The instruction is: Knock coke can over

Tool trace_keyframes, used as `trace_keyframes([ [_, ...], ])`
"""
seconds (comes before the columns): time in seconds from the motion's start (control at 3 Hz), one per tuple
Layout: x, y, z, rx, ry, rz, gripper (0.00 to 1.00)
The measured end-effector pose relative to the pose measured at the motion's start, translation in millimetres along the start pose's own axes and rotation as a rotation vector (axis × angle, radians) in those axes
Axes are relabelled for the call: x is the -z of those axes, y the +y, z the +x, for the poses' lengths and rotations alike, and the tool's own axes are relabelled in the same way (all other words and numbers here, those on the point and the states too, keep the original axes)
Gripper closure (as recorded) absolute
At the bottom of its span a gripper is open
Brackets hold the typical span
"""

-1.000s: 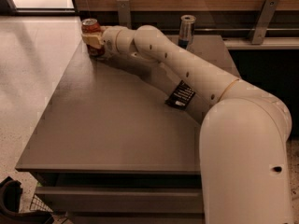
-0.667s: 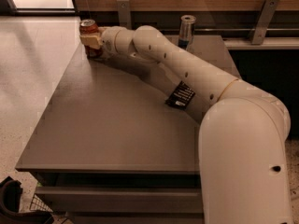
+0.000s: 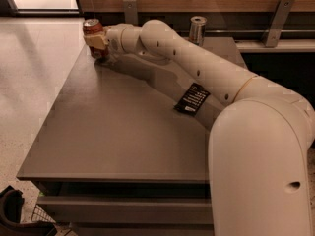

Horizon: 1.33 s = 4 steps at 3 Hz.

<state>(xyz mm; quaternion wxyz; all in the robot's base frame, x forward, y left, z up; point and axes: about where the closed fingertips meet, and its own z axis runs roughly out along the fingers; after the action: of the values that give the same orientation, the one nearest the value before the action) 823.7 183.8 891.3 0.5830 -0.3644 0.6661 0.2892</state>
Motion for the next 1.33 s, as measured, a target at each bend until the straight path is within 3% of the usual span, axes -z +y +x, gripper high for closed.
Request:
trace_keyframes([
  [0.67, 36, 2, -19, 0.077, 0.191, -0.017, 1.0],
  [1.33, 61, -1, -12, 0.132, 0.382, -0.008, 1.0],
])
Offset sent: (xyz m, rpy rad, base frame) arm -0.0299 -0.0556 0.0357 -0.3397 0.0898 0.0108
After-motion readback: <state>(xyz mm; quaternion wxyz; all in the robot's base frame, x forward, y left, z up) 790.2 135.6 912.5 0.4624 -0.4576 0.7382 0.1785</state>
